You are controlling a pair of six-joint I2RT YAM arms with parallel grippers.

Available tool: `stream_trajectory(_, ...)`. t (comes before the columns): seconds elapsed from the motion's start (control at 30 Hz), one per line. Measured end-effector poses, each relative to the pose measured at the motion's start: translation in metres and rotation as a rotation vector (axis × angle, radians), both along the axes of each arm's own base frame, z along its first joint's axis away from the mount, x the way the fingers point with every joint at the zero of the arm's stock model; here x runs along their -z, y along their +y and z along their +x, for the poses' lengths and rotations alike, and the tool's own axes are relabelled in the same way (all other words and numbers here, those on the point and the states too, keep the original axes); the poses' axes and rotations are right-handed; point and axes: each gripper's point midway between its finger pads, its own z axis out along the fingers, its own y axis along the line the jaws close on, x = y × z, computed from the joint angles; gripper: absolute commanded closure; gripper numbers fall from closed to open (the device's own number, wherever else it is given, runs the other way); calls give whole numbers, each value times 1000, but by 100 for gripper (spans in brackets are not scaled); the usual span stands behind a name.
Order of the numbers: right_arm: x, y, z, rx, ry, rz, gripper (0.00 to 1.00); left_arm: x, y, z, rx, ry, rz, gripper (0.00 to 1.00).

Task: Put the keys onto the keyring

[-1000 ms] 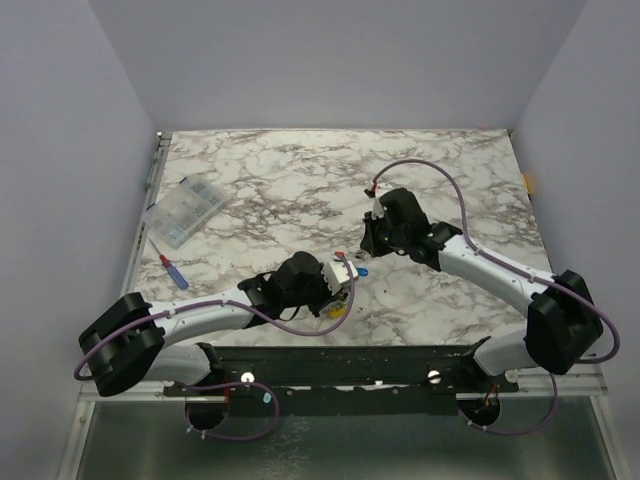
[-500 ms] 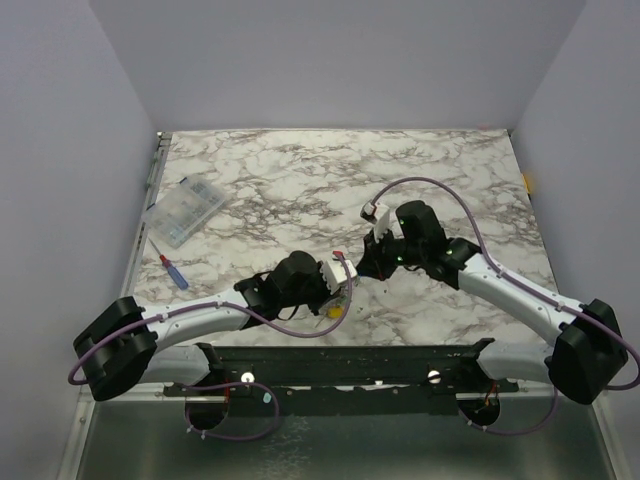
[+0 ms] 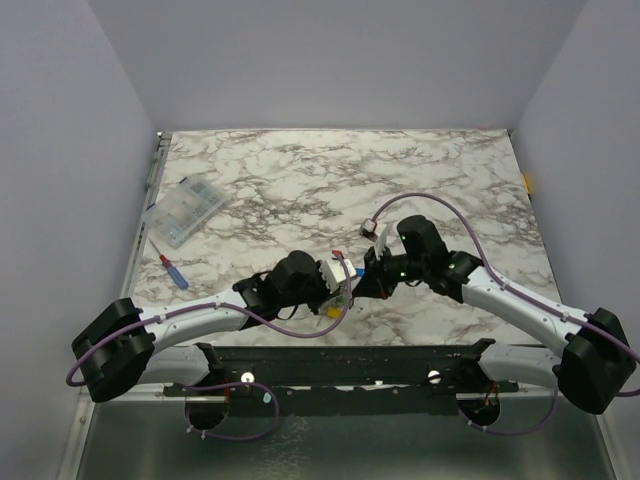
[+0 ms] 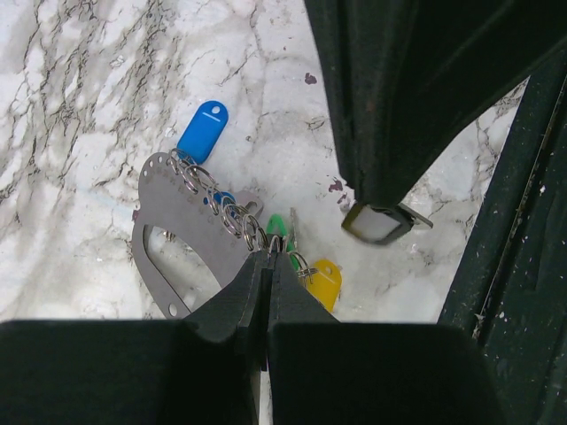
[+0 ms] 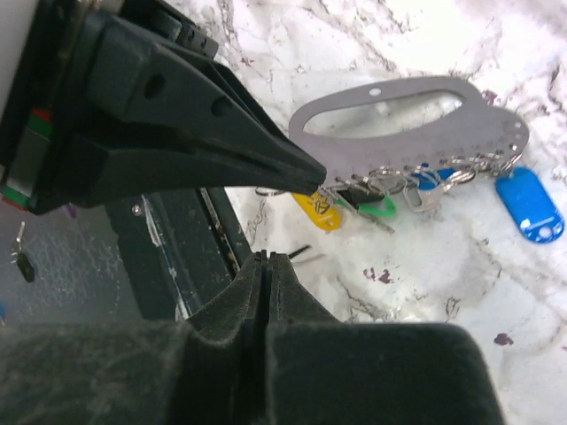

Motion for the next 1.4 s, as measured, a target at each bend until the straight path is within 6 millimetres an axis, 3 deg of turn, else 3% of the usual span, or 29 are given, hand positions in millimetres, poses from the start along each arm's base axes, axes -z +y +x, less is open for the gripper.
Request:
stream_trajectory(0.17,4,-3,-5,36,34,19,99,0,0,0,1,0,-1,100)
stream_trajectory(0.7,17,14,8,110,62,136,99,-12,-4,1,-13,-11,-65,100)
stream_trajectory(1.4,36,6,10,167,52,127,99,-16,-6,1,-17,-17,-97,100)
